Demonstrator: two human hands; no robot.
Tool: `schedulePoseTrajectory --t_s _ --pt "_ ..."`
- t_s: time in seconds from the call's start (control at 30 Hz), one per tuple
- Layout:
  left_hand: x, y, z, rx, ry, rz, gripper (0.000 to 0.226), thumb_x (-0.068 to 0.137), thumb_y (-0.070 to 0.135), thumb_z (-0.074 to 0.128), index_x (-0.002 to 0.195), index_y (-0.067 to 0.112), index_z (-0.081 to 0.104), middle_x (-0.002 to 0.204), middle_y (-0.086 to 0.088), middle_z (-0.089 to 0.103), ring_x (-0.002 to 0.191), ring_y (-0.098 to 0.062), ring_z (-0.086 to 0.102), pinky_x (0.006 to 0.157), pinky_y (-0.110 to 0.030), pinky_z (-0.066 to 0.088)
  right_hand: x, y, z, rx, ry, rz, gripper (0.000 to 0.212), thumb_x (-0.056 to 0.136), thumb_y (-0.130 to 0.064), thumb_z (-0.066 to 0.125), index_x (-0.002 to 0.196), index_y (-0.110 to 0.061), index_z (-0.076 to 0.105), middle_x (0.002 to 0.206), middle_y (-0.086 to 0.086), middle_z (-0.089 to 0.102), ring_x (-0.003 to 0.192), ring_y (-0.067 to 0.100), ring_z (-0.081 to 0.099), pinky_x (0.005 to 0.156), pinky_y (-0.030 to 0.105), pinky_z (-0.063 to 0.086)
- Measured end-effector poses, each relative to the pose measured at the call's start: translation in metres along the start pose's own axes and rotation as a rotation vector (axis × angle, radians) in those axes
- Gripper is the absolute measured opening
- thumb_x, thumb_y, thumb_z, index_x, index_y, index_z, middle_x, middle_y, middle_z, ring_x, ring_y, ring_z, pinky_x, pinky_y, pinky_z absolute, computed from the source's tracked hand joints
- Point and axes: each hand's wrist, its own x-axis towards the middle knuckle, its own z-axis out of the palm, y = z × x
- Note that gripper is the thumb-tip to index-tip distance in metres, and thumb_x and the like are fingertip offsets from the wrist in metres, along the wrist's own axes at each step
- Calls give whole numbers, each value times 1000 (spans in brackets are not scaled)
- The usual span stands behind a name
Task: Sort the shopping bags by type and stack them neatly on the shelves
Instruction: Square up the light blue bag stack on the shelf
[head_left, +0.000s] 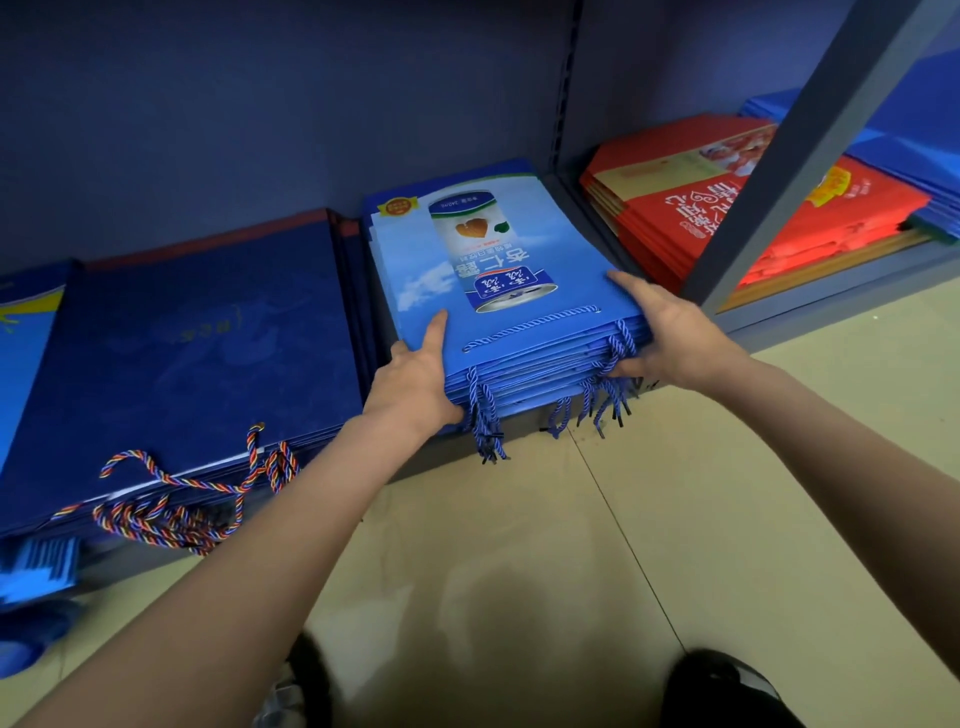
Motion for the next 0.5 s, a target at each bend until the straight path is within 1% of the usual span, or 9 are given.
schedulePoseTrajectory --t_s 0.07,0.1,0.13,0.2,0.23,0.27,0.37,0.43,0.5 --pt "3 0 0 -11 -15 5 106 79 17 72 148 38 -6 150 -21 19 118 -34 47 79 -32 40 2 -2 -6 -16 -22 2 108 67 -18 83 150 -23 13 142 11 39 127 28 41 106 31 30" --pt "4 -1 -1 -26 -31 10 107 79 17 72 148 37 -7 151 -21 17 125 -33 42 80 -31 38 3 -2 -9 -35 -52 6 109 68 -18 83 150 -22 11 142 12 40 127 29 41 105 32 31" --pt "5 -1 -3 -51 -50 15 108 79 17 73 148 35 -7 151 -21 17 128 -32 40 80 -29 36 4 -3 -11 -59 -85 14 110 68 -19 82 150 -21 9 143 13 39 128 30 40 106 33 31" --pt "7 -3 -10 -118 -81 27 110 78 19 73 148 31 -10 146 -18 29 117 -28 46 81 -28 36 8 -5 -16 -95 -127 28 113 68 -22 83 150 -20 6 148 13 32 133 29 35 108 34 29" --pt "8 -4 -14 -157 -90 29 111 78 19 74 148 28 -11 142 -15 36 109 -25 47 81 -27 37 11 -7 -18 -102 -142 31 115 68 -22 83 150 -23 3 149 13 28 134 30 32 109 35 29" --pt "8 -5 -16 -197 -98 24 112 78 18 74 148 27 -13 139 -13 41 107 -24 48 82 -26 37 13 -11 -19 -111 -160 33 117 67 -23 83 150 -26 0 149 13 25 135 31 31 110 38 29" --pt "7 -7 -15 -279 -108 20 113 77 15 74 148 27 -13 138 -8 45 117 -25 48 86 -24 37 24 -22 -17 -172 -248 49 124 66 -26 84 148 -35 -9 151 18 16 136 36 28 109 44 31" --pt "9 -9 -12 -303 -113 35 114 75 15 76 148 28 -11 136 -6 47 115 -23 49 89 -24 37 32 -25 -15 -190 -309 81 128 64 -30 85 147 -39 -12 153 19 9 138 38 25 109 46 31" --pt "11 -11 -10 -296 -115 56 115 74 15 77 149 29 -10 133 -5 49 106 -20 50 88 -24 39 38 -24 -14 -179 -355 109 131 62 -33 86 146 -40 -14 154 19 6 139 38 22 110 48 29"
